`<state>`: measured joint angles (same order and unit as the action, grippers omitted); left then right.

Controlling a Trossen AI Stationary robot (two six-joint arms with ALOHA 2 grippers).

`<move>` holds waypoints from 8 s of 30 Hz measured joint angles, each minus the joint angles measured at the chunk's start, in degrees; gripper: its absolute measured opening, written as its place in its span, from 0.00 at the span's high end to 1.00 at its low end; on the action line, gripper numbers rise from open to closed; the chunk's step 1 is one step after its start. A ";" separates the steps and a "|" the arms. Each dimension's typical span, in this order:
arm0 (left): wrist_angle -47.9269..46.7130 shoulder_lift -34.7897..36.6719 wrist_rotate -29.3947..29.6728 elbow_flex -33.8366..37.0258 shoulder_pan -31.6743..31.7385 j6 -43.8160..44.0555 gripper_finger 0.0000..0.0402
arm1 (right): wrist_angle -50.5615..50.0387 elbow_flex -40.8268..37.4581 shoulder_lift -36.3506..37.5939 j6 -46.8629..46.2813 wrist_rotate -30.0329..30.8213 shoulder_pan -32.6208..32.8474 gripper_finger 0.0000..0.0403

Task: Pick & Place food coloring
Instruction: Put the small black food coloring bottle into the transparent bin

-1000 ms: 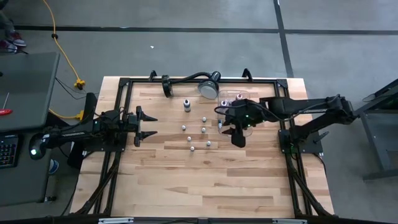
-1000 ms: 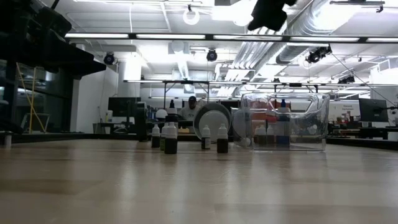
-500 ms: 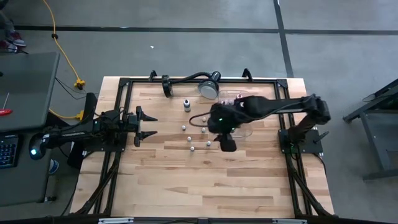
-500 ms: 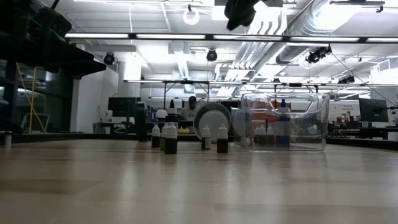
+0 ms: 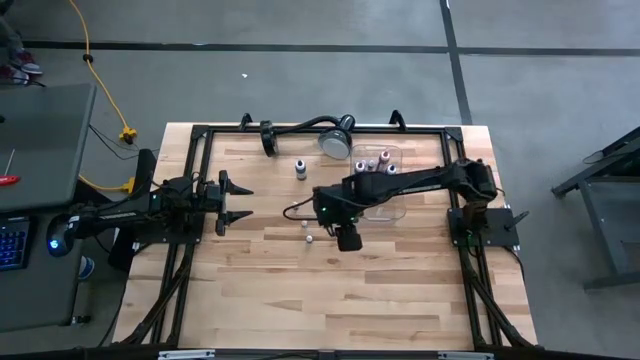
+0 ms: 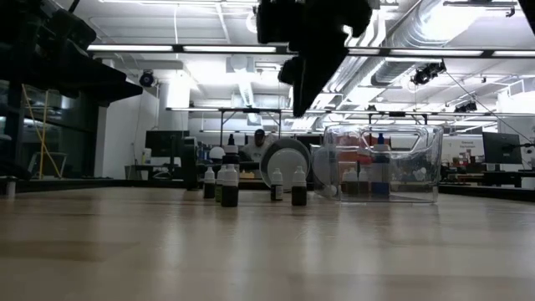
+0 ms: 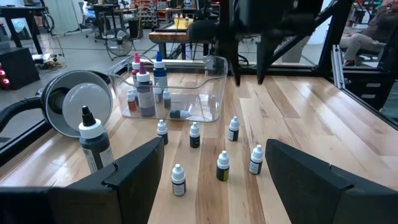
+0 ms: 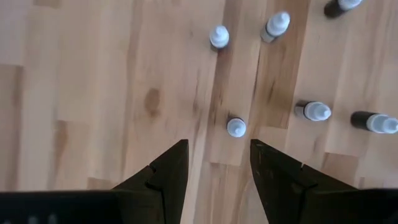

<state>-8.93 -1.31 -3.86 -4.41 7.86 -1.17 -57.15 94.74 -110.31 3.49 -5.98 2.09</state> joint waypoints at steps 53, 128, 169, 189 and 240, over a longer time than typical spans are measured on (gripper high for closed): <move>0.00 0.01 0.00 -0.02 0.01 0.02 0.31 | 13.17 -9.33 -5.35 -2.01 2.65 -0.92 0.60; 0.00 0.01 0.00 -0.02 0.02 0.02 0.31 | -27.50 34.69 -1.66 -11.28 19.51 0.16 0.89; 0.01 -0.01 0.00 -0.02 0.02 0.00 0.31 | -5.51 -24.53 25.17 -45.47 14.27 -9.86 0.89; 0.02 0.01 0.00 -0.01 0.00 0.02 0.31 | 9.69 -39.31 24.91 -45.14 11.54 -15.56 0.89; 0.02 0.01 0.00 0.00 0.00 0.00 0.31 | 15.69 -39.32 18.66 -49.56 16.36 -20.06 0.73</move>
<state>-8.91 -1.30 -3.85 -4.41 7.86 -1.17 -41.46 55.42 -91.65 -46.08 10.38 -17.98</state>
